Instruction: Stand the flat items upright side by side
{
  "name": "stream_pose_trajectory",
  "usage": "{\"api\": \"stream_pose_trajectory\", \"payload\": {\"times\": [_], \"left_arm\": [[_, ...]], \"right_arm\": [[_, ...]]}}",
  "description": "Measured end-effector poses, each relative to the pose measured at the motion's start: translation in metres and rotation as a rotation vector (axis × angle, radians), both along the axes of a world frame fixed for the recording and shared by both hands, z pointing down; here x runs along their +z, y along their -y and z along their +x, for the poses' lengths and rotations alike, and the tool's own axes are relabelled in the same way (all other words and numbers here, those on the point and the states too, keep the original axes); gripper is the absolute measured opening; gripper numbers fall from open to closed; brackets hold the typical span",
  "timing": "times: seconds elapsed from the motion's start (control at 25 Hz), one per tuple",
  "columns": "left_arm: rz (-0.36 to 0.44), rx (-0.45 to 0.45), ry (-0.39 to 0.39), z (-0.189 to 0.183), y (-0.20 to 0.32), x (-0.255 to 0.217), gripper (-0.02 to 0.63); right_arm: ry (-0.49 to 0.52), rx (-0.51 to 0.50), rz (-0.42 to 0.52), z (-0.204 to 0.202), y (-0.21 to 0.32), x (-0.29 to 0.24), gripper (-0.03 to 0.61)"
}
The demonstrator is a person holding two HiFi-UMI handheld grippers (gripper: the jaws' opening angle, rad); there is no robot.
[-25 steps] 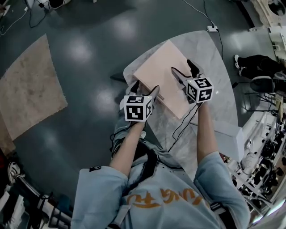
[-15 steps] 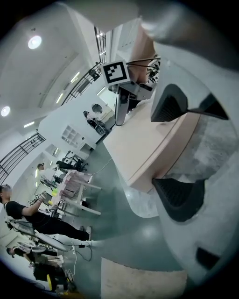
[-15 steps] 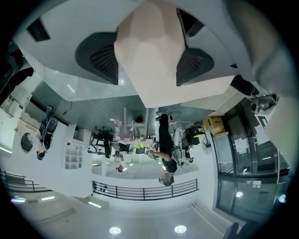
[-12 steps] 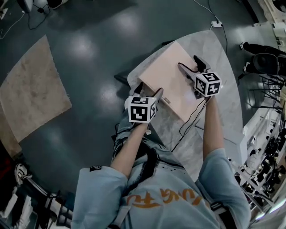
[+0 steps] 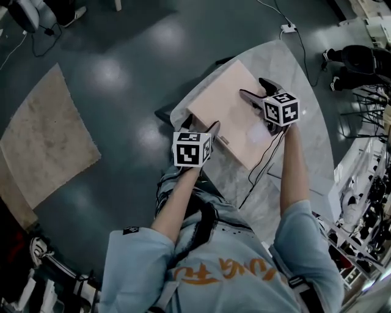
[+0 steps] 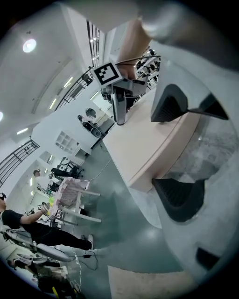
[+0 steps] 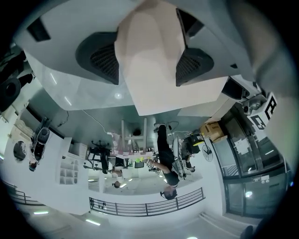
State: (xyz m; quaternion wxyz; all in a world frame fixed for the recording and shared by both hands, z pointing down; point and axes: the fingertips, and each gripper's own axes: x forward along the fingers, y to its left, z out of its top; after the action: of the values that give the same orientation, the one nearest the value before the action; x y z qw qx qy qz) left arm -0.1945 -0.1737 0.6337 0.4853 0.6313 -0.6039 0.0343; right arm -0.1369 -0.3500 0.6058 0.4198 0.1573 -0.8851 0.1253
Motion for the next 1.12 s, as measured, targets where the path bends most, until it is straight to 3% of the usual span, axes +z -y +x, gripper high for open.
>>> {"api": "stream_pose_trajectory", "payload": {"times": [0.56, 0.8, 1.12], "left_arm": [[0.003, 0.043, 0.0, -0.008, 0.012, 0.005, 0.391], [-0.007, 0.075, 0.015, -0.004, 0.012, 0.004, 0.394], [-0.001, 0.112, 0.072, -0.008, 0.014, 0.002, 0.39]], "right_arm": [[-0.093, 0.062, -0.285, 0.043, -0.029, 0.019, 0.376], [-0.072, 0.062, -0.257, 0.05, -0.034, 0.018, 0.371], [-0.039, 0.16, -0.204, 0.057, -0.048, 0.016, 0.368]]}}
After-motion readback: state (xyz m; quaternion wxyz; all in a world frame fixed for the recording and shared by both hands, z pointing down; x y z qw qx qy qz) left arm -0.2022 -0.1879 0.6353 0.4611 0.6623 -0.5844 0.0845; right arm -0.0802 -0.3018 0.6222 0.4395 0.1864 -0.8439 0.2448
